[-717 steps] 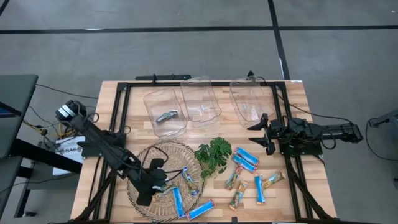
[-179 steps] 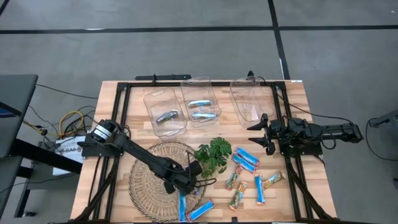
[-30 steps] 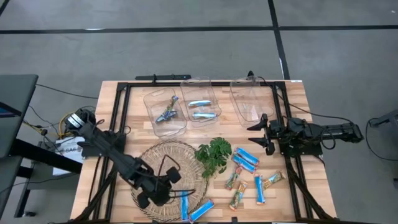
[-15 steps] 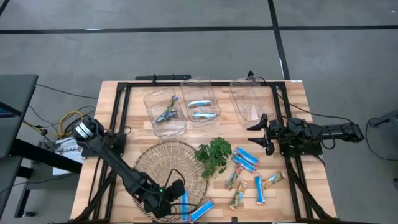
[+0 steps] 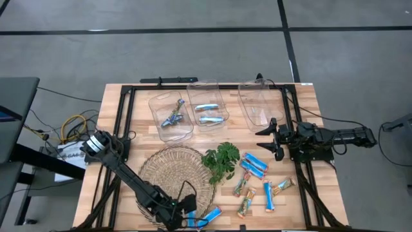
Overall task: Pick and place Granola Bars by type
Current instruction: Put the blue granola bar into the left transparent bin
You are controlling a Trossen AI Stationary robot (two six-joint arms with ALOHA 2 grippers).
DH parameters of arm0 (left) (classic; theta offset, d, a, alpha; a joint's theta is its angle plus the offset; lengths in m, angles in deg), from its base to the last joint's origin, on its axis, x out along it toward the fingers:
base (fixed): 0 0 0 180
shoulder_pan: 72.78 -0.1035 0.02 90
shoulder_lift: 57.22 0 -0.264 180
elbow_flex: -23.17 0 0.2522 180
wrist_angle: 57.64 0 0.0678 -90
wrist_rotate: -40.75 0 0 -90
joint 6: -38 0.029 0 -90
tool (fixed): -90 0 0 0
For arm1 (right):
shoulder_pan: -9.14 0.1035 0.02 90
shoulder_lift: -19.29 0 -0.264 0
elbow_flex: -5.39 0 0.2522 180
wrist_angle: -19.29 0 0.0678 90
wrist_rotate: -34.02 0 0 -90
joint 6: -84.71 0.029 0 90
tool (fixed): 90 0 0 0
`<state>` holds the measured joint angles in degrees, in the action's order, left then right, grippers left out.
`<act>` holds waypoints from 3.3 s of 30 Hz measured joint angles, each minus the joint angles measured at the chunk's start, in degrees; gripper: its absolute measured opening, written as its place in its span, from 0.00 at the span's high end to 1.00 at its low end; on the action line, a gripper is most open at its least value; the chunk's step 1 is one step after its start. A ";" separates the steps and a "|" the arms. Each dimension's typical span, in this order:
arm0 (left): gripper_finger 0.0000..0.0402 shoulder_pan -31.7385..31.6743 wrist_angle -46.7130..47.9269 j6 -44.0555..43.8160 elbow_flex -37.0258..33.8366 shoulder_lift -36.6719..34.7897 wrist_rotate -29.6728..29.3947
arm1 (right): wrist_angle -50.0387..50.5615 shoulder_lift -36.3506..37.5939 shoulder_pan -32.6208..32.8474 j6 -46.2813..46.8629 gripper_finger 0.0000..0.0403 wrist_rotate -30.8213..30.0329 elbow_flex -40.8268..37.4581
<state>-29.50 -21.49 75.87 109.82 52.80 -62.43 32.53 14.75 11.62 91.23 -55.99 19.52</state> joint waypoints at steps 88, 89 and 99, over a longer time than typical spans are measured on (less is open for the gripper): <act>0.93 -29.77 34.37 -19.49 1.26 -36.59 -11.56 | 0.05 0.04 0.00 0.02 0.44 0.00 0.00; 0.93 -31.57 34.80 -19.42 1.26 -36.99 -11.57 | 0.07 0.04 0.00 0.00 0.44 0.00 0.00; 0.93 -50.74 35.82 -19.76 1.24 -37.81 -11.49 | 0.05 0.04 0.00 0.02 0.44 0.00 0.00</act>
<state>-80.24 14.33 56.11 111.06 14.99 -73.92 32.58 14.80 11.62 91.25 -55.99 19.52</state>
